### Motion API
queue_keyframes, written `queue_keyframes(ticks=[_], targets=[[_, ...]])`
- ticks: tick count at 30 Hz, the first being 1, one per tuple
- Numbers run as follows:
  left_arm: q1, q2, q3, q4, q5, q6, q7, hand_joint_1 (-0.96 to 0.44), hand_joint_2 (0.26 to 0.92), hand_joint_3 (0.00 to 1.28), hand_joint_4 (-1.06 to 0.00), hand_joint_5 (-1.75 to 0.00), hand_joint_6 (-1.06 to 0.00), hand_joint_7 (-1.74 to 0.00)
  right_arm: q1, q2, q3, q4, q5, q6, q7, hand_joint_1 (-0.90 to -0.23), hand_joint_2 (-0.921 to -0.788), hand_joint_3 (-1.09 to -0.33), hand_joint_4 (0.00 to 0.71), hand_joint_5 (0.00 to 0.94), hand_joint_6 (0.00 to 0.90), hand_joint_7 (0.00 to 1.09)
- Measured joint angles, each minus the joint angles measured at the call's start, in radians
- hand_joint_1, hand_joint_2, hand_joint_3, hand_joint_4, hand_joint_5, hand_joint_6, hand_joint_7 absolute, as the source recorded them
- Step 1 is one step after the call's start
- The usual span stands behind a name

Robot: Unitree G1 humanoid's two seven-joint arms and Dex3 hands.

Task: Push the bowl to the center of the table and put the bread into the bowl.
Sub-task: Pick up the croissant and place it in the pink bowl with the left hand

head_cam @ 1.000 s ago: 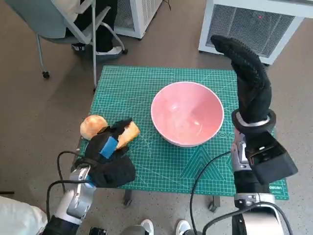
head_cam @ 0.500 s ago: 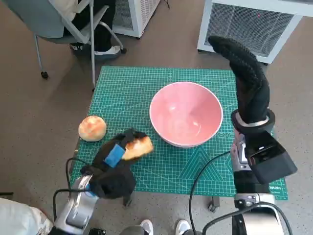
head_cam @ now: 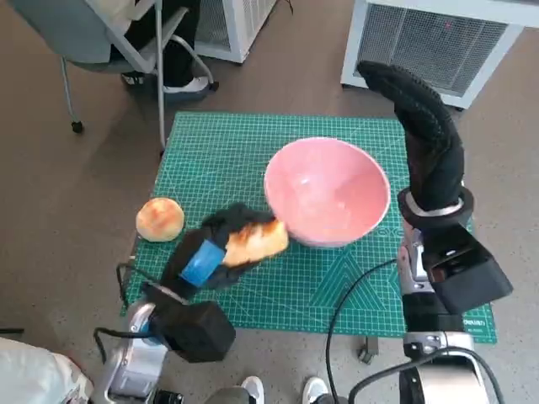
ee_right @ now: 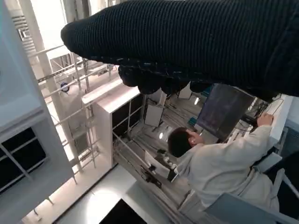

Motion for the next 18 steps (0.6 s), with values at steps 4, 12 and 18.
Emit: queue_keyframes(ticks=[4, 12, 18], targets=[[-0.082, -0.016, 0.025, -0.053, 0.017, 0.002, 0.016, 0.01, 0.918, 0.08, -0.70, -1.25, -0.61, -1.09, 0.005, 0.000, 0.000, -0.012, 0.001, 0.006, 0.001, -0.560, -0.921, -0.723, 0.312, 0.008, 0.034, 0.69], [-0.234, -0.044, 0.048, -0.078, 0.081, -0.004, 0.078, 0.00, 0.891, 0.04, -0.79, -1.12, -0.71, -1.02, 0.014, -0.002, -0.004, -0.029, 0.014, 0.015, 0.002, -0.557, -0.921, -0.723, 0.312, 0.008, 0.030, 0.68], [-0.357, -0.065, 0.033, -0.021, 0.112, -0.058, 0.121, 0.00, 0.872, 0.03, -0.84, -1.06, -0.76, -0.97, 0.020, -0.003, -0.007, -0.035, 0.014, 0.015, 0.001, -0.556, -0.921, -0.724, 0.311, 0.007, 0.030, 0.68]])
